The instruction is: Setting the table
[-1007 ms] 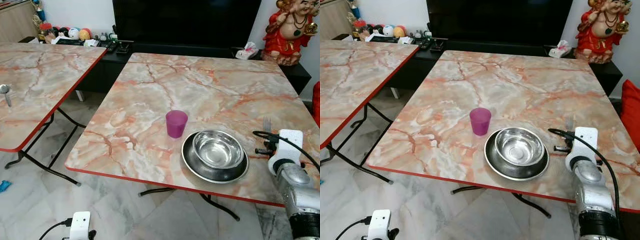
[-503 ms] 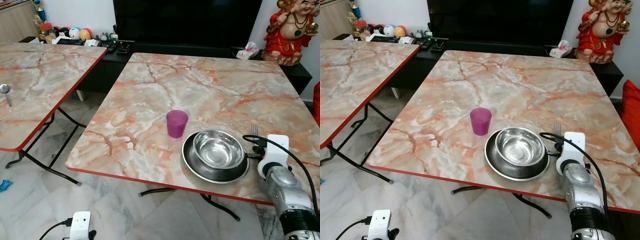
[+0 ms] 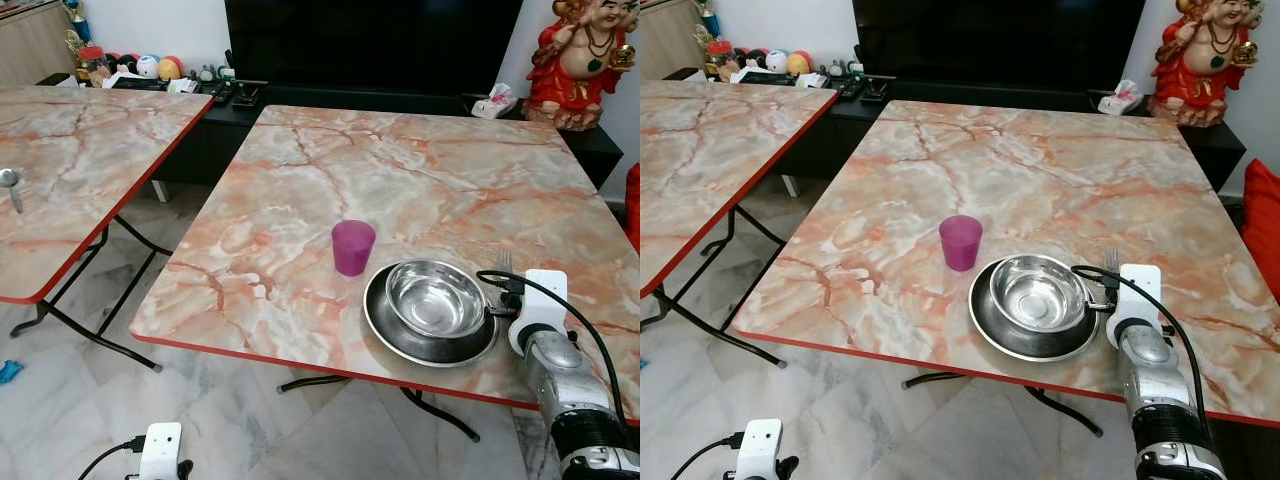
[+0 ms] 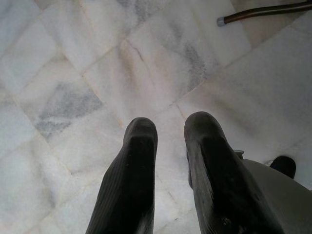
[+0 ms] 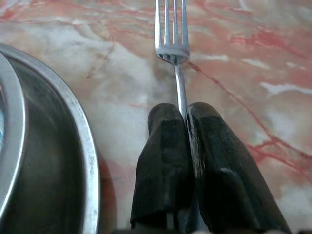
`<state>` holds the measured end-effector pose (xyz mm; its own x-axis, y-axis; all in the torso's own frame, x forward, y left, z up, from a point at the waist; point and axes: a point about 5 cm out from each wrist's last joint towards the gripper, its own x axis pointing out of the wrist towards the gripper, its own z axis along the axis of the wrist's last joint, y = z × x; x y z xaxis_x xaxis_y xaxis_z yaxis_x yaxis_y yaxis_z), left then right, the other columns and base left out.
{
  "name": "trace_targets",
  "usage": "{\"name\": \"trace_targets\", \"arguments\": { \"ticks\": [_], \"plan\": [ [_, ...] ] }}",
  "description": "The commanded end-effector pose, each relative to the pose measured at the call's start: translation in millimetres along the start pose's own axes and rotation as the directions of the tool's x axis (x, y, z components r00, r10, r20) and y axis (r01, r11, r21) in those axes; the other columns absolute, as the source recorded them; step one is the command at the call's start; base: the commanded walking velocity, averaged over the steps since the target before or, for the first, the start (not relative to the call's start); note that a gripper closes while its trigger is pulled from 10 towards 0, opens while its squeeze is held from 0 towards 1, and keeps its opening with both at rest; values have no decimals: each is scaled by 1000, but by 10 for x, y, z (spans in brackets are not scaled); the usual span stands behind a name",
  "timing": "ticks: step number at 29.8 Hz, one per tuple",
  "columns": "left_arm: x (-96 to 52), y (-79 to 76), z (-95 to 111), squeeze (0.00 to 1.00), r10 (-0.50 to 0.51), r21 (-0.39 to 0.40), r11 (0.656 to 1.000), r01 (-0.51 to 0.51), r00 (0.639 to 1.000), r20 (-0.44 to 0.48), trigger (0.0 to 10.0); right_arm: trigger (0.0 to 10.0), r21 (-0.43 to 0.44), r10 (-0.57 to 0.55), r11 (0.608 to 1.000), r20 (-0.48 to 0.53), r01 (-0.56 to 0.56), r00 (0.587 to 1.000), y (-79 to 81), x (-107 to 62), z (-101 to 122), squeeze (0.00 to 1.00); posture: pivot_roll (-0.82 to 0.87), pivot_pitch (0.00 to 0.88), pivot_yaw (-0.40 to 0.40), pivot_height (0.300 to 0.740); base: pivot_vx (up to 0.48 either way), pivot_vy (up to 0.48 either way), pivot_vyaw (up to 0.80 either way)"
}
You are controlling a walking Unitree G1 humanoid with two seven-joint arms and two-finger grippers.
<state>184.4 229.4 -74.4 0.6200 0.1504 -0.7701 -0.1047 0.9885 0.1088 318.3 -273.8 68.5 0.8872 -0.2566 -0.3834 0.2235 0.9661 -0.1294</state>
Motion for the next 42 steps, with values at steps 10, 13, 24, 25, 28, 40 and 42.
{"name": "trace_targets", "arguments": {
  "ticks": [10,13,24,25,28,40,42],
  "plan": [
    [-4,22,-32,0,1,7,1000,-1,1000,-23,10000,10000,-1,-3,1000,-1,3,1000,5,24,-2,0,74,0,8,740,0,0,0],
    [-4,25,-31,0,1,7,1000,-1,1000,-23,10000,10000,-1,-5,1000,-2,5,1000,-1,27,-7,0,75,0,9,740,0,0,0],
    [-4,36,-26,0,3,9,1000,-3,1000,-22,10000,10000,14,-10,1000,23,9,1000,-13,34,24,565,75,0,13,740,0,0,0],
    [-4,37,-26,0,3,10,1000,-3,1000,-22,10000,10000,25,-11,1000,30,11,999,-15,36,37,0,75,0,14,740,0,0,0],
    [-4,37,-25,0,3,11,1000,-2,1000,-22,10000,10000,22,-20,1000,32,19,999,-25,38,47,0,75,0,14,740,0,0,0],
    [-4,35,-26,0,2,16,1000,-1,1000,-22,10000,10000,21,-20,1000,46,20,999,-46,42,67,0,77,0,15,740,0,0,0],
    [-4,35,-26,0,1,18,1000,-1,1000,-22,10000,10000,32,-30,999,90,28,995,-56,40,131,0,77,0,15,740,0,0,0]
  ]
}}
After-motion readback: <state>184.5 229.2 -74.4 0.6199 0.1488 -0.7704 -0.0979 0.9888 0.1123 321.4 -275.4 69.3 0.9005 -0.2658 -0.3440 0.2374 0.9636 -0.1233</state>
